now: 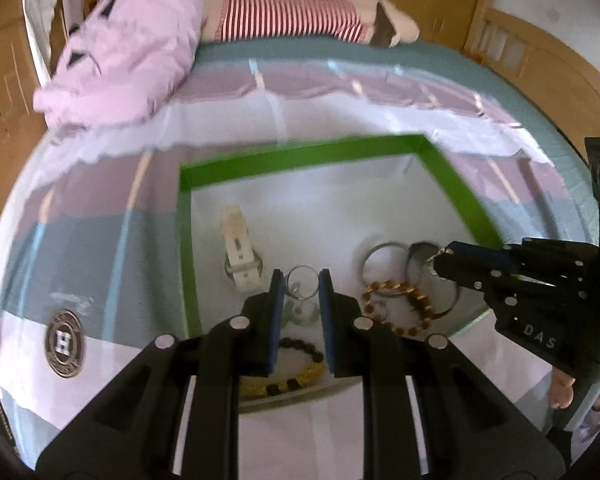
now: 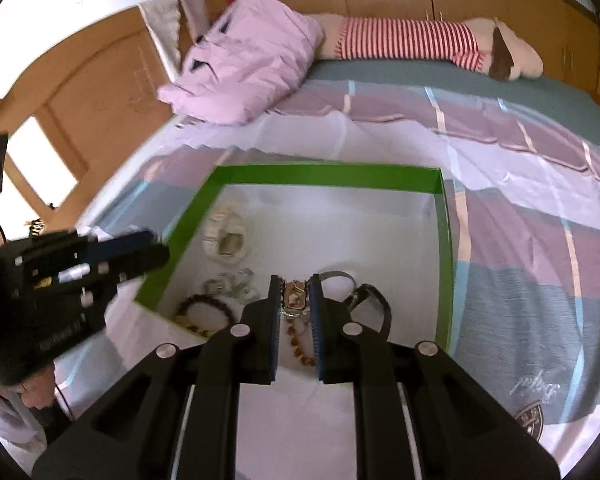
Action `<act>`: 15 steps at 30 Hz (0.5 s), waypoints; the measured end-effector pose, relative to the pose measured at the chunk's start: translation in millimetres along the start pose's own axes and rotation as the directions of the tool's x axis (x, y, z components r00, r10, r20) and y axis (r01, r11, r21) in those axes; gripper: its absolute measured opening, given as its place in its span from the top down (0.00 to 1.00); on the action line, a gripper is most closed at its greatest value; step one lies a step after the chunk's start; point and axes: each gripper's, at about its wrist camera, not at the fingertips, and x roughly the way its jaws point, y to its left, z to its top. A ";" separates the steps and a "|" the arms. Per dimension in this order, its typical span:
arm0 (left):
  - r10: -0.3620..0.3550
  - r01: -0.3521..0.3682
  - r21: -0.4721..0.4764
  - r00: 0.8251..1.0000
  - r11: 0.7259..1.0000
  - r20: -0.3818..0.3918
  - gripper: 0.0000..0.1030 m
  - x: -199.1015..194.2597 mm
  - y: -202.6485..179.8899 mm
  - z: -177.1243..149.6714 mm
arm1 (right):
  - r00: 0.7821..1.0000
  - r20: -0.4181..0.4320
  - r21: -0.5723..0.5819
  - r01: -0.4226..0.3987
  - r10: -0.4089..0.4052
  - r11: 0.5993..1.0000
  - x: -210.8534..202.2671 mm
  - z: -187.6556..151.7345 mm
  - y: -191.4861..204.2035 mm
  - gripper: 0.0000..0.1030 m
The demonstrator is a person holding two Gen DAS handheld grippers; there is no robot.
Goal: Organize jewelry
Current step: 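Carry the ring and charm into the green box and open both tools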
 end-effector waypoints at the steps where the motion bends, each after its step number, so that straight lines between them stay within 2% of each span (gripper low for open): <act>1: -0.006 0.006 -0.006 1.000 1.000 -0.023 0.82 6.8 1.9 -1.1 | 1.000 -0.020 0.003 0.010 -0.010 1.000 9.0 -0.3 -2.7 0.87; 2: -0.014 0.014 -0.016 0.999 1.000 -0.041 0.71 11.8 4.5 -2.0 | 0.999 -0.037 0.008 0.016 -0.015 1.000 15.5 -2.1 -4.4 0.86; 4: -0.012 0.010 -0.045 0.999 0.999 -0.039 0.59 11.6 9.1 -3.2 | 0.997 -0.078 0.024 0.024 -0.022 0.999 30.7 -6.6 -7.9 0.86; 6: -0.011 0.010 -0.071 1.000 0.997 -0.023 0.55 2.5 13.3 -2.2 | 0.993 -0.111 0.031 0.035 -0.031 0.999 40.9 -9.2 -9.4 0.77; 7: -0.013 0.012 -0.084 1.000 0.996 -0.012 0.46 -4.8 15.2 -2.7 | 0.992 -0.117 0.038 0.042 -0.038 0.998 43.0 -10.2 -10.0 0.66; 8: -0.004 0.005 -0.106 1.000 0.994 0.011 0.32 -16.4 17.2 -5.2 | 0.993 -0.111 0.045 0.040 -0.035 0.998 41.9 -10.2 -10.0 0.61; 9: 0.015 -0.011 -0.120 0.999 0.993 0.032 0.25 -25.9 18.2 -9.2 | 0.995 -0.100 0.052 0.032 -0.027 0.998 38.7 -9.6 -9.5 0.60; 10: 0.039 -0.032 -0.128 0.998 0.991 0.049 0.19 -34.0 18.4 -14.1 | 0.997 -0.079 0.058 0.028 -0.023 0.998 32.1 -8.4 -8.6 0.51; 11: 0.060 -0.052 -0.130 0.996 0.990 0.061 0.16 -40.4 18.7 -17.6 | 0.998 -0.057 0.063 0.030 -0.026 0.998 25.9 -7.2 -7.9 0.31; 13: 0.098 -0.088 -0.119 0.992 0.989 0.075 0.09 -51.3 15.0 -29.3 | 0.998 0.024 0.081 0.059 -0.061 0.995 6.8 -6.5 -4.7 0.08; 15: 0.107 -0.100 -0.101 0.992 0.990 0.070 0.05 -55.4 11.5 -39.6 | 0.988 0.100 0.091 0.106 -0.115 0.990 -13.0 -11.2 3.3 0.01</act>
